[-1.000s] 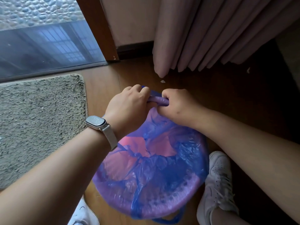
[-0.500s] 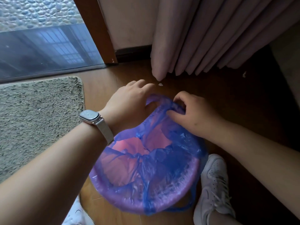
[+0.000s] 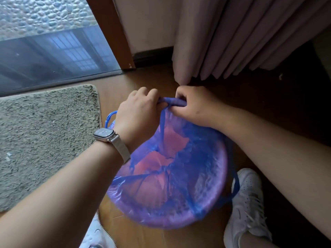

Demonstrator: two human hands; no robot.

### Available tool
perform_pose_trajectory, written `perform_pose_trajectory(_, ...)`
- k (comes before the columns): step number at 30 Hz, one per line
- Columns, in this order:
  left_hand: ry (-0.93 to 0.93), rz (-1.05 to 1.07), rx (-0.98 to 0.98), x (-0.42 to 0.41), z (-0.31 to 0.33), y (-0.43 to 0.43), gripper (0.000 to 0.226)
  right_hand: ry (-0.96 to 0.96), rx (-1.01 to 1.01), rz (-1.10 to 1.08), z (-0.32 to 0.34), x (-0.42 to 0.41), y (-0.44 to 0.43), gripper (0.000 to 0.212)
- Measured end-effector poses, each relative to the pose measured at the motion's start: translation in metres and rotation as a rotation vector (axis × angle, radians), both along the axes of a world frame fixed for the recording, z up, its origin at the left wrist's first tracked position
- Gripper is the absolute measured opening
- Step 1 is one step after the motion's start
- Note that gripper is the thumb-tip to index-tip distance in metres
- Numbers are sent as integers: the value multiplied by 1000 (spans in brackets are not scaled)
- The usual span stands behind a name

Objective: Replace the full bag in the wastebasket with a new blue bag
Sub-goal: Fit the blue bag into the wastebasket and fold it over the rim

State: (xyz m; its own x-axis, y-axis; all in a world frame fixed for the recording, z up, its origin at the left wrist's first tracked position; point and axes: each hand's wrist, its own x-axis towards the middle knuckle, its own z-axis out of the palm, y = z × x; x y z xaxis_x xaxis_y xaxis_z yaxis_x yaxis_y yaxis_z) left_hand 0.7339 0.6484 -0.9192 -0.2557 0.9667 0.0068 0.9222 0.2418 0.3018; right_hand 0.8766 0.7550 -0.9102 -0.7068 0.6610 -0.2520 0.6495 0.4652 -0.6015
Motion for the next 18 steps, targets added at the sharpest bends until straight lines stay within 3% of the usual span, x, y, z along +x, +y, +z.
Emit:
perform_pose_trajectory(4,-16,116,38,-22,0,-2,31,132,151,-68,7,11,8,32)
perform_pose_trajectory(8,-1,158,64,-30,4,-6,30,98,259,-97,12,29,5,40)
perform_pose_trajectory(12,-32,-60,110,-15,9,3,42,-15,181,-87,8,30,-5,42)
perform_pose_trajectory(15,1,-216,100,0,9,13,45,-42,122,-91,2,23,-9,26)
perform_pose_trajectory(18,77,-219,56,4,1,20,41,11,82,-130,-6,20,-5,19)
